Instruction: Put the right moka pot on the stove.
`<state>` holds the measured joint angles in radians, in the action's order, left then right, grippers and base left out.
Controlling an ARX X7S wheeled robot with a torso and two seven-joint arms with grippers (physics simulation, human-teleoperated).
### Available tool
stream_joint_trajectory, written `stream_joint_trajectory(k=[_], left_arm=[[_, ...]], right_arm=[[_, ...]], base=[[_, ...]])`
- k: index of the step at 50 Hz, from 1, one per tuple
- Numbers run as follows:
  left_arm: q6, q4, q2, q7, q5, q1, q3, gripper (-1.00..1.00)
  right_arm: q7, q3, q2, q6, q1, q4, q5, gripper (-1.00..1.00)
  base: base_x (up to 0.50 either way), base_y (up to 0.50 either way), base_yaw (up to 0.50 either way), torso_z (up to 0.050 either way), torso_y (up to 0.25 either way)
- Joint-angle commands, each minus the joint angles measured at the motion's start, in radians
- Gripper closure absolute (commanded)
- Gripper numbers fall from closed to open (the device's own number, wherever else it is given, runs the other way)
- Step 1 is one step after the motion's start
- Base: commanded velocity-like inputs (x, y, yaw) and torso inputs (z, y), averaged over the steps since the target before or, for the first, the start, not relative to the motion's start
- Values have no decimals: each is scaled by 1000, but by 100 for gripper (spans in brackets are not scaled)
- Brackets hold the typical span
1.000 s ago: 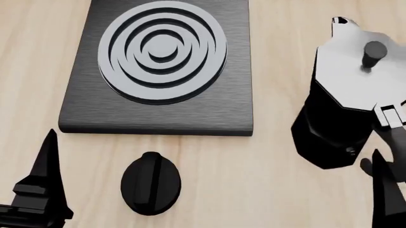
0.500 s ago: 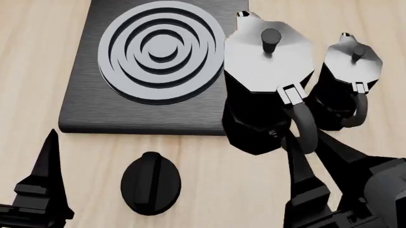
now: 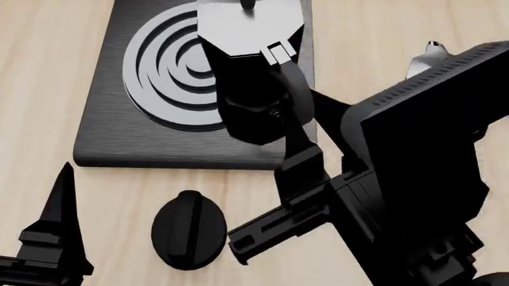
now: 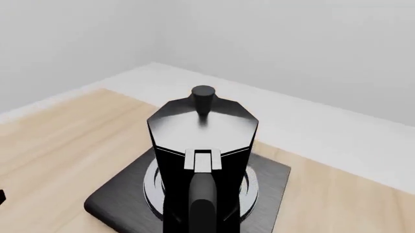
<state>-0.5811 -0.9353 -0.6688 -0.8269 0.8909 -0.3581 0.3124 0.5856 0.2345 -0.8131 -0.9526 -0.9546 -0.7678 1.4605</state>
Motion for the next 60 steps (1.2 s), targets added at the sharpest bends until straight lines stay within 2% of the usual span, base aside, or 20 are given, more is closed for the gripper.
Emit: stream_joint_trajectory(k=[1,20,60], left_arm=[[2,1,-3,-3,2,-3,3,-100],[13,4,-5,3,-10,0,15,-100],[23,-5,-17,-1,-10,-9,28,-100]], right_arm=[[-48,102,113,-35,-141,94,-116,100],[-205,237,240,55,-171,269,-374,100],[-454,402,449,337,-246,788,-698,100]], base=[[0,0,0,0,0],[0,0,0,1,1],[0,0,0,0,1]])
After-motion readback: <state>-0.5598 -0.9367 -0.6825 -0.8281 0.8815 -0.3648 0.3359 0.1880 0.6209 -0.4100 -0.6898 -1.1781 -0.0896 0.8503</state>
